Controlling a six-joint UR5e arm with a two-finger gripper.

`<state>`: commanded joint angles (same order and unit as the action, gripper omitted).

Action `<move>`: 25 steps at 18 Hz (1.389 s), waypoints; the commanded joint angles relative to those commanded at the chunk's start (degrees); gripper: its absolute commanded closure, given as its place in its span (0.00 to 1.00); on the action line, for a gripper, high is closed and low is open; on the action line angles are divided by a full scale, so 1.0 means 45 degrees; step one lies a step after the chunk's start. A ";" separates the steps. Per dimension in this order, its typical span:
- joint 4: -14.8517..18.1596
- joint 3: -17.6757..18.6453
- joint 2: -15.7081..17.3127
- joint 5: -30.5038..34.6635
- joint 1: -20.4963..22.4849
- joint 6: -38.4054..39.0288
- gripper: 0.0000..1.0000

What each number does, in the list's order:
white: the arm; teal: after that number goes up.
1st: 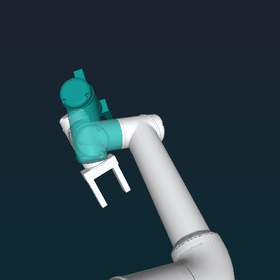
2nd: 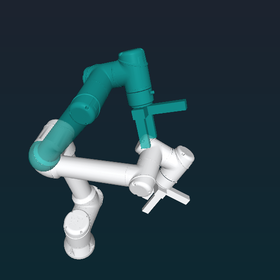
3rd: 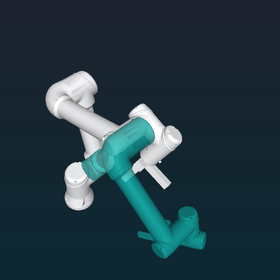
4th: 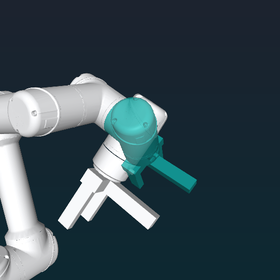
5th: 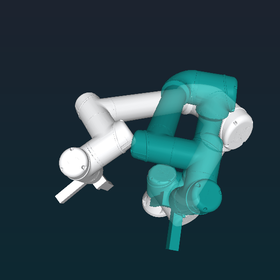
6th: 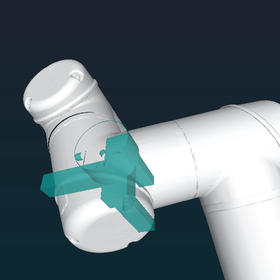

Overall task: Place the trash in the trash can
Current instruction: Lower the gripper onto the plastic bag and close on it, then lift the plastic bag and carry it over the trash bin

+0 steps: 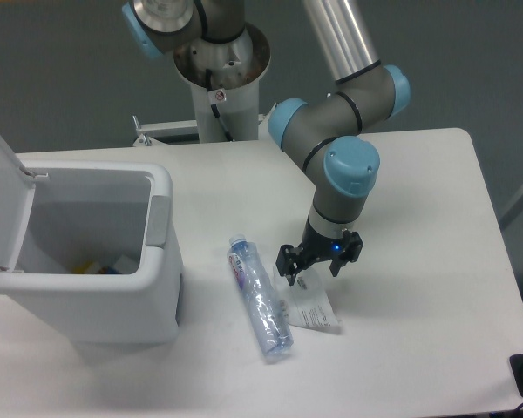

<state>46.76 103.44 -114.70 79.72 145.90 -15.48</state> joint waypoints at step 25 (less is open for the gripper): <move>0.0156 -0.3730 0.5154 -0.4121 -0.0504 0.4064 1.00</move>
<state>47.46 86.66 -91.50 61.17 143.63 2.81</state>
